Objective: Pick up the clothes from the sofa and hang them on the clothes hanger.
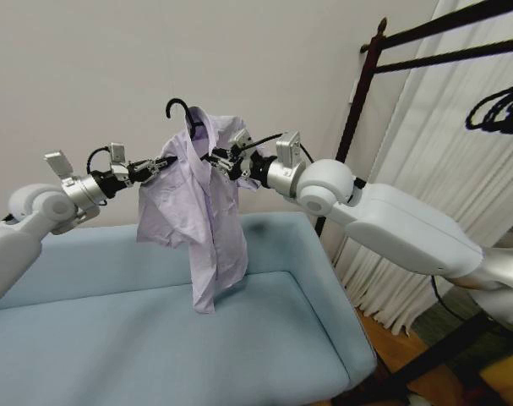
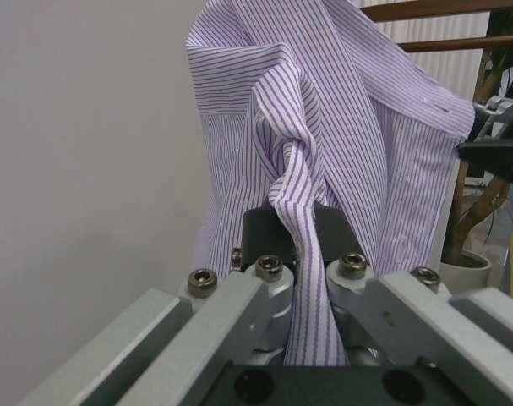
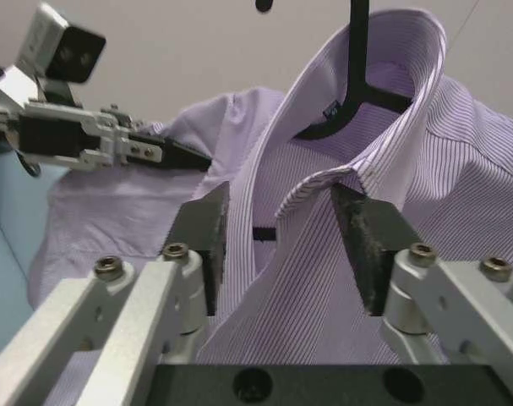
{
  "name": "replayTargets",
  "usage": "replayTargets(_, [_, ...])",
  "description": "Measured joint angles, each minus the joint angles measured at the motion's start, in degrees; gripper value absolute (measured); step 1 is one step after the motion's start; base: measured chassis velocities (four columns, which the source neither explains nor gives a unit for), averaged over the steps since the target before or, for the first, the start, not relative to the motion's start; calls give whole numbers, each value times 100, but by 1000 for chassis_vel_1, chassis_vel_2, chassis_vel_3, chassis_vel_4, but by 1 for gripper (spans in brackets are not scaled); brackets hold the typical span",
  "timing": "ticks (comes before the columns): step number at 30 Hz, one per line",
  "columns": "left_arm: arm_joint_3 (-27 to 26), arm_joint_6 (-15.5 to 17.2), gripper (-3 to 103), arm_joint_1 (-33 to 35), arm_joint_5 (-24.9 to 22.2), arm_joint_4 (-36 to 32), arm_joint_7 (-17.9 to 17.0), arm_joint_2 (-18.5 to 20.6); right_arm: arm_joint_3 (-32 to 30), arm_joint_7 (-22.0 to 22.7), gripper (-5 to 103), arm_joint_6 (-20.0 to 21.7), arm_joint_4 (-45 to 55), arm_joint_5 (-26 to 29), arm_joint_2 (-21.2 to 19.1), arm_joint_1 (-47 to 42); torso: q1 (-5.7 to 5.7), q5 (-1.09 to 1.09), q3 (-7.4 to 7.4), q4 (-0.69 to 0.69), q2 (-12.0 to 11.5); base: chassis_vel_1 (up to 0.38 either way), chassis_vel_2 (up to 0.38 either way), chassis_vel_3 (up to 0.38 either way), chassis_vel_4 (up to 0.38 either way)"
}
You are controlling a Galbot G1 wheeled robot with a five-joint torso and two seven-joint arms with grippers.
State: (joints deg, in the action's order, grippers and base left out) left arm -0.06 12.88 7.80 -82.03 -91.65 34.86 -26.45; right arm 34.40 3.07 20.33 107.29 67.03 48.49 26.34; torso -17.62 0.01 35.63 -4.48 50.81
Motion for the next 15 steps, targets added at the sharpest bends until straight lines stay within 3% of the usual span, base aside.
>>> replayTargets(3, [-41,-66,2,67,82,130,251,-68,-51,46,47,39,24,269,-6,142,0,0,0,0,0,0,0,0,0])
replayTargets(6, [-134,-144,2,199,275,334,600,-96,-91,87,63,160,-15,891,20,508,0,-2,0,3,0,0,0,0,0])
replayTargets(9, [-207,-149,2,279,291,363,634,-92,-83,128,69,252,-52,1233,35,741,0,-2,0,3,0,0,0,0,0])
replayTargets(12, [-269,-165,2,320,301,384,683,-58,-25,167,85,340,-147,1483,89,987,0,-2,0,2,0,0,0,0,0])
replayTargets(15, [-281,-165,2,319,301,384,685,-36,7,234,91,363,-131,1538,137,1047,0,-1,0,1,0,0,0,0,0])
